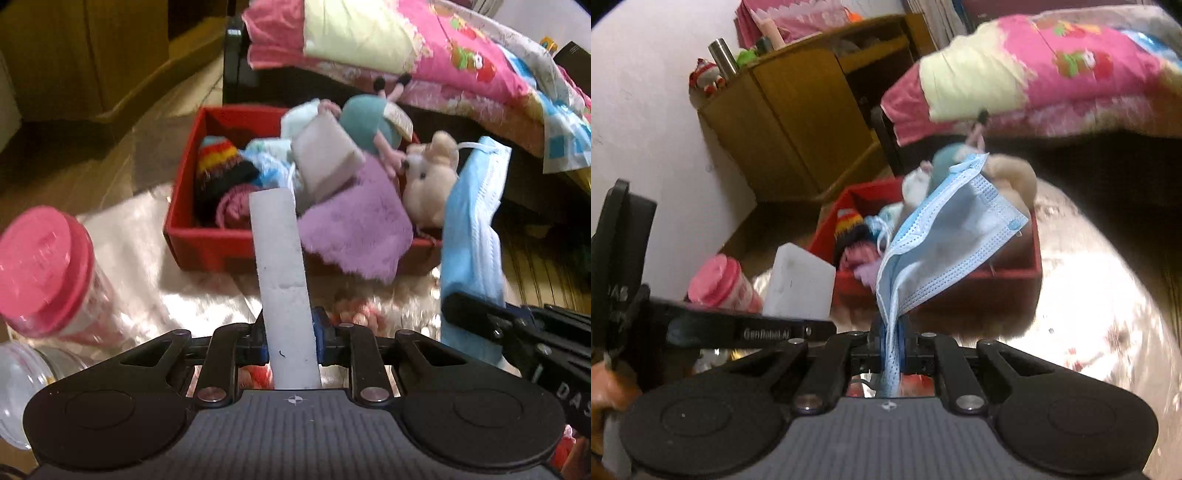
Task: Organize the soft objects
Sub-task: 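Lift the sponge block with the left tool while the right tool raises the mask toward the box, then carry the sponge block with the left tool while the right tool carries the mask over the box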
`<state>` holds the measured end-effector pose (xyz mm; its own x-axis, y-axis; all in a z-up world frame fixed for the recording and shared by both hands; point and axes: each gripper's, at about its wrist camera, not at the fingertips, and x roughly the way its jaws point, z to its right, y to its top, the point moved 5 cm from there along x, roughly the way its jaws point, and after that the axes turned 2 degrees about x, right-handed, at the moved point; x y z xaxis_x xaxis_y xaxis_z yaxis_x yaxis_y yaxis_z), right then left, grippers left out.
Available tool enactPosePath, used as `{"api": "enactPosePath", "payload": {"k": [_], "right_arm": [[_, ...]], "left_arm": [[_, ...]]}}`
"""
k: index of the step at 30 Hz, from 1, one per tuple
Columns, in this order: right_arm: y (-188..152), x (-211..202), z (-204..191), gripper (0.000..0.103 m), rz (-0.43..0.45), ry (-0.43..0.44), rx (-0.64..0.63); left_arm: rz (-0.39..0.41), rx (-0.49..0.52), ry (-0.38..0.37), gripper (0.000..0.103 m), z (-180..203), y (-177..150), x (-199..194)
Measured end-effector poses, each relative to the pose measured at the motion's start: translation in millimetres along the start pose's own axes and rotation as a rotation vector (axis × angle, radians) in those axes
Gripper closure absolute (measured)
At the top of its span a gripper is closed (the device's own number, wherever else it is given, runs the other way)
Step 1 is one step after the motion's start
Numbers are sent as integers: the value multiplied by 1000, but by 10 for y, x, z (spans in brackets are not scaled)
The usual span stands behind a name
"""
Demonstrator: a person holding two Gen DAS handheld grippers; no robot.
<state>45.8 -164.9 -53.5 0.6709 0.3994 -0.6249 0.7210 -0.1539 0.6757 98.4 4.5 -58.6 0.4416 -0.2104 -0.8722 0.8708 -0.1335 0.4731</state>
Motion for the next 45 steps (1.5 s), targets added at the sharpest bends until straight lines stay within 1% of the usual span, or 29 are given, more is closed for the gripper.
{"api": "enactPosePath", "payload": {"k": [5,11,17,20,23,24,25,26,27,28,31,32,33,35,36,37,38,39,41,45], "right_arm": [[237,41,-69,103,51,-4,-30],[479,88,-163,103,95,5,-58],[603,131,-198,103,116,2,-80],[649,151,-208,103,125,-2,-92],[675,158,-198,103,130,-2,-92],[670,160,-189,103,130,-3,-89],[660,161,-179,103,128,-1,-87],[649,160,-167,103,125,0,-85],[638,163,-157,103,120,-1,-87],[628,167,-144,103,116,-5,-88],[593,155,-107,103,104,-12,-84],[569,139,-94,103,102,-12,-89],[552,120,-81,103,101,-15,-96],[538,80,-32,103,102,-18,-95],[543,64,-21,103,101,-16,-89],[550,46,-4,103,100,-13,-84],[549,23,7,103,102,-9,-80],[544,-9,8,103,105,-3,-82],[538,-50,0,103,109,-1,-97],[548,-63,-1,103,114,5,-93]], "left_arm": [[63,1,14,82,5,180,-105],[113,5,36,82,17,361,-158],[134,8,36,82,65,468,-158],[150,10,49,85,53,504,-173],[134,28,43,84,43,493,-149],[113,55,42,79,53,439,-114],[94,70,51,77,61,358,-63],[69,75,64,61,64,267,12],[20,90,75,41,83,155,144],[-31,103,77,35,106,50,260],[-161,127,63,31,219,-318,528],[-182,121,72,22,247,-396,593],[-199,111,92,18,271,-460,667],[-252,78,107,17,302,-546,831],[-274,63,108,22,312,-571,896],[-274,64,121,23,332,-584,939],[-245,82,148,30,359,-569,937],[-232,84,135,46,377,-552,927],[-208,51,85,48,376,-506,885],[-142,56,65,49,324,-411,725]]}}
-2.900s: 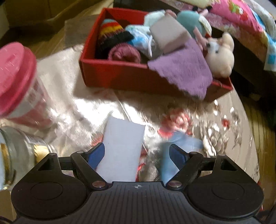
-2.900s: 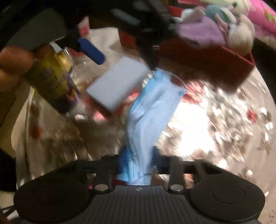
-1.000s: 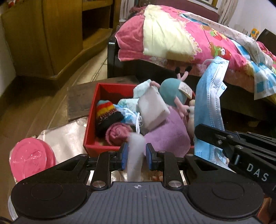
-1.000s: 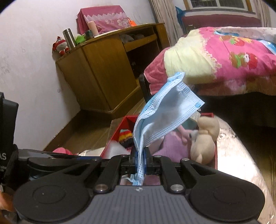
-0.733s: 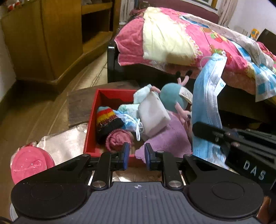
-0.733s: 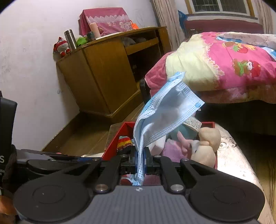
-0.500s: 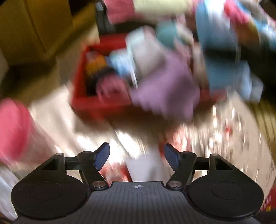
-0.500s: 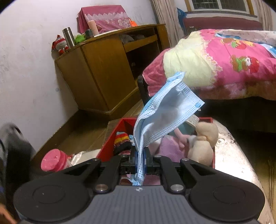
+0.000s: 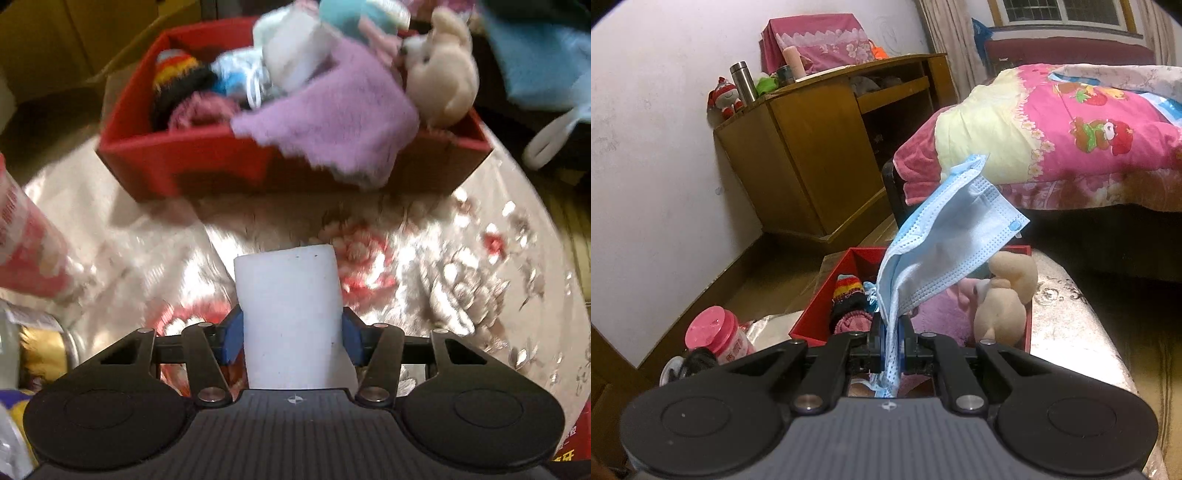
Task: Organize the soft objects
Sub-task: 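Carry the sponge block with the left tool while the right tool carries the mask over the box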
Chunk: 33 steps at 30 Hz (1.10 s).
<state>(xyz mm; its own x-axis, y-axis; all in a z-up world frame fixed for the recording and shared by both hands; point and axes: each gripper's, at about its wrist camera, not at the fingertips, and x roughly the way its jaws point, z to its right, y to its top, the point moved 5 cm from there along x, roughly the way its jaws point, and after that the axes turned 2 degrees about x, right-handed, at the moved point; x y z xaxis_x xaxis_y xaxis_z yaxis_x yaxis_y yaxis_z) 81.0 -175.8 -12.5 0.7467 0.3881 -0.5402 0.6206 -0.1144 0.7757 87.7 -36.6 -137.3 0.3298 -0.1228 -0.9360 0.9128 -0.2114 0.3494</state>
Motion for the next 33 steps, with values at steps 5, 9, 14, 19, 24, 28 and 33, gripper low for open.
{"api": "enactPosePath", "payload": {"k": [5,9,14,19,24,28,33], "right_arm": [[21,40,-44,103,6,-6,-13],[25,88,-85,103,7,-7,-22],[53,123,-138,103,20,-3,-32],[104,157,-164,103,34,-5,-34],[163,233,-155,103,39,-12,-31],[191,298,-144,103,40,-17,-39],[227,419,-120,103,31,-29,-54]], "left_arm": [[101,-55,-36,49,-164,177,-361],[198,-61,1,48,-230,333,-614],[267,-62,21,48,-233,503,-813],[310,-59,43,49,-237,666,-889],[350,-75,65,49,-316,816,-942],[365,-89,79,49,-391,920,-943],[374,-100,110,49,-465,1076,-889]]}}
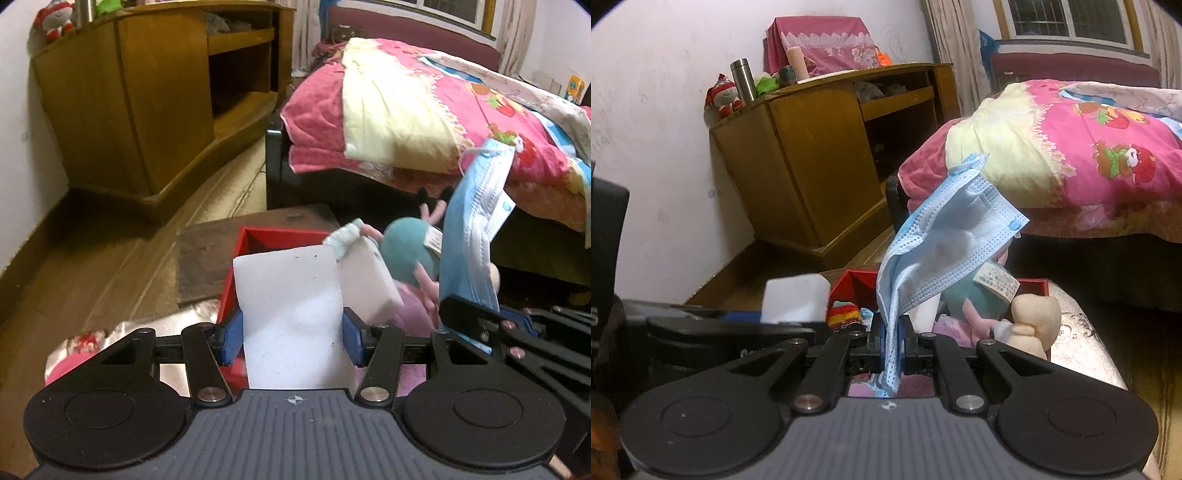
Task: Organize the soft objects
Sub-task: 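Carry the sponge block with the left tool while the right tool carries the mask over the box, then open the left tool over the box while the right tool releases the mask into it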
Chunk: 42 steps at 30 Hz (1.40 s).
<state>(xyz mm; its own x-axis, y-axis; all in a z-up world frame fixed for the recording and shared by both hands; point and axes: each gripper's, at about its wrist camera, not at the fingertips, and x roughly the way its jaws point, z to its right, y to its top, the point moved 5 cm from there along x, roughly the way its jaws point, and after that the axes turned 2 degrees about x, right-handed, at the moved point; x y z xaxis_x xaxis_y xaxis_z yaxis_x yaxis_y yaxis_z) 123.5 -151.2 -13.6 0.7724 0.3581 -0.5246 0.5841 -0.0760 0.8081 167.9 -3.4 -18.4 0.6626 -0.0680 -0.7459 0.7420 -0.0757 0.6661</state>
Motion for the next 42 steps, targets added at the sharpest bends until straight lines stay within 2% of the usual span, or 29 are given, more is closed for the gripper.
{"api": "enactPosePath", "payload": {"k": [6,13,18,20,24,32,42], "right_arm": [[43,221,42,103,-27,-9,-30],[-5,570,124,103,-93,-25,-43],[-68,718,149,103,-124,-33,-60],[-81,740,149,95,-130,-42,-65],[-63,704,153,91,-122,-43,-62],[-2,505,207,91,-87,-52,-22],[-35,103,169,91,-42,-61,20]], "left_arm": [[7,7,37,48,-28,134,176],[-35,1,70,47,-102,211,521],[-79,-21,67,38,-165,185,673],[-92,-22,61,34,-170,173,704],[-99,-7,57,29,-141,144,687],[-96,-60,-5,27,-148,130,502],[-70,-62,-14,24,-106,-13,147]]}}
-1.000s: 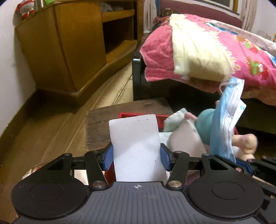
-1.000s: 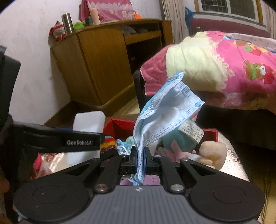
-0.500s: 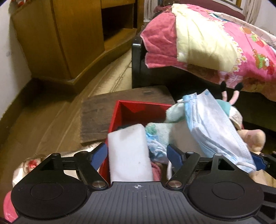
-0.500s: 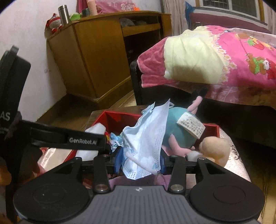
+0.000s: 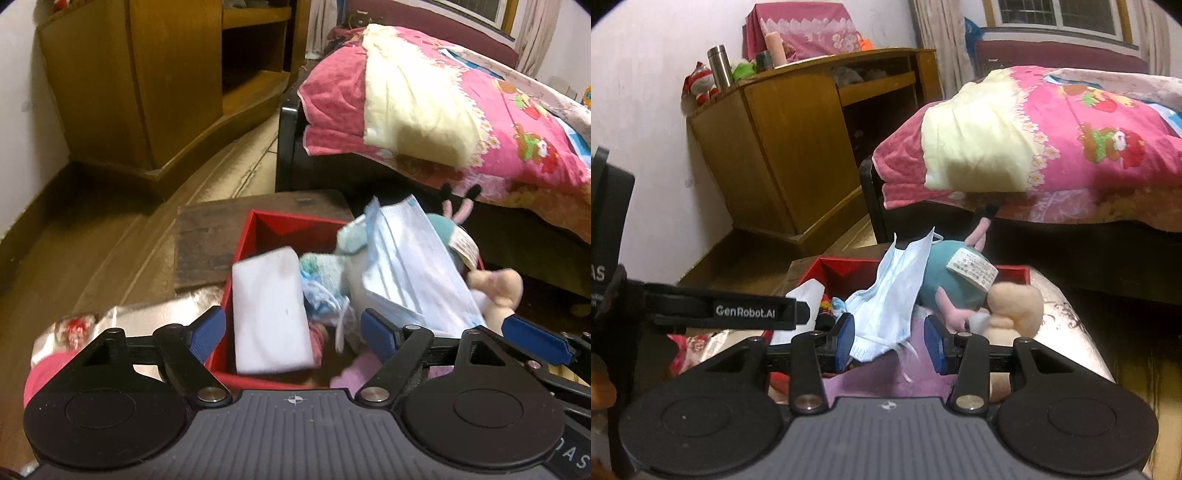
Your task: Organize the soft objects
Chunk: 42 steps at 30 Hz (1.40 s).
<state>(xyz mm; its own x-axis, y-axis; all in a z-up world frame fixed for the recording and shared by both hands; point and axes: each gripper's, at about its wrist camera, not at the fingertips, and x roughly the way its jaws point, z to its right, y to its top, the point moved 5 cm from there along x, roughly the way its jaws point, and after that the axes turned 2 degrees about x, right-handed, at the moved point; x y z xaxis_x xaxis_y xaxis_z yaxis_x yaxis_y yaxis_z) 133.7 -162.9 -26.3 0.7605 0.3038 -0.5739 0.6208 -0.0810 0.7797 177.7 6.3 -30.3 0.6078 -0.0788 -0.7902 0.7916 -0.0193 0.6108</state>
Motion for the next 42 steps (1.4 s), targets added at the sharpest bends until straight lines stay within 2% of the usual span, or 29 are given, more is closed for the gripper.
{"api": "enactPosePath", "payload": {"k": [15,42], "right_arm": [[-338,-596,41,90,36,6,56],[-912,-1201,-71,90,48,6,95]], "left_arm": [[57,59,-31,22,140,-413,-567],[61,117,-105,19,274,-1043,-1053]]}}
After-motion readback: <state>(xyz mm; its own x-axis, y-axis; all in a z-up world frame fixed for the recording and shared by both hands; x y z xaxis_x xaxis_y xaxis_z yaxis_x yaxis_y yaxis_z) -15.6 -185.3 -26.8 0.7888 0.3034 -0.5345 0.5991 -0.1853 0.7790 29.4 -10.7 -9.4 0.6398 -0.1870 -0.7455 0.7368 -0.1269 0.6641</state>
